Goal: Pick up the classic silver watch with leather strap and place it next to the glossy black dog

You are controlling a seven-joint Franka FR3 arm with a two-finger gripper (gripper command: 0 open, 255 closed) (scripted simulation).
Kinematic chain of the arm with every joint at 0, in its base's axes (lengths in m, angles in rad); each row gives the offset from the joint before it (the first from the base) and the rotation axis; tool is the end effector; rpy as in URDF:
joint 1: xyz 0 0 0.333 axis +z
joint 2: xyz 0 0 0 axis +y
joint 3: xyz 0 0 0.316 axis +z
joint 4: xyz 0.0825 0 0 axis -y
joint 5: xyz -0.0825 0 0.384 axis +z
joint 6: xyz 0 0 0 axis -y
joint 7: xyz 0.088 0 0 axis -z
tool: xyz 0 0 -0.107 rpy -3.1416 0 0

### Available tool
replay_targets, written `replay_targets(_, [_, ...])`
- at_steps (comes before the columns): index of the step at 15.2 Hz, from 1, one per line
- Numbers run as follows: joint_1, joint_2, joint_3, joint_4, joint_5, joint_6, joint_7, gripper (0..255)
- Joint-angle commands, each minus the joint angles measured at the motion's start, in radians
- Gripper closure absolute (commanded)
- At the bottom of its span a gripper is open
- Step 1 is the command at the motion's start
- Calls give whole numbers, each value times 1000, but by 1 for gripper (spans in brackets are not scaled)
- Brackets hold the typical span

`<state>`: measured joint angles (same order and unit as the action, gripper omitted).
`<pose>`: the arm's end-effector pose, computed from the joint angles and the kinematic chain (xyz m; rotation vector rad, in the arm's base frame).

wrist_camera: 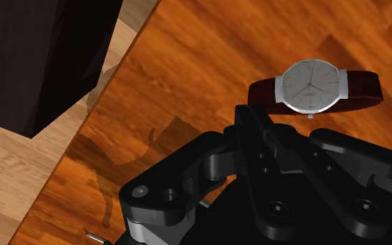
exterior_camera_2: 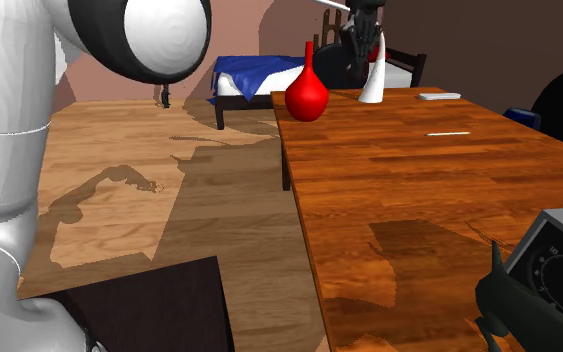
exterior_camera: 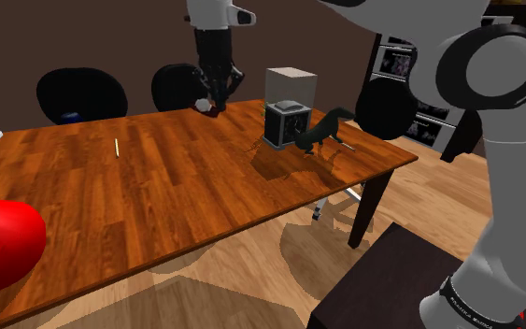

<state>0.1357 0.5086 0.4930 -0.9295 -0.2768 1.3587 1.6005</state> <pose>0.6086 0.2741 0.6115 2.6561 -1.5867 0.0294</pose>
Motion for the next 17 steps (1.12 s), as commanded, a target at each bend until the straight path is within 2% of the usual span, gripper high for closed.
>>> replay_targets(1, [-72, -87, 7, -134, 37, 51, -29, 255])
replay_targets(4, [-167, -204, 1, -300, 91, 113, -93, 255])
replay_targets(8, [-263, -331, -26, -462, 152, 168, -193, 255])
replay_targets(17, [-409, -532, -130, -697, 235, 234, -432, 255])
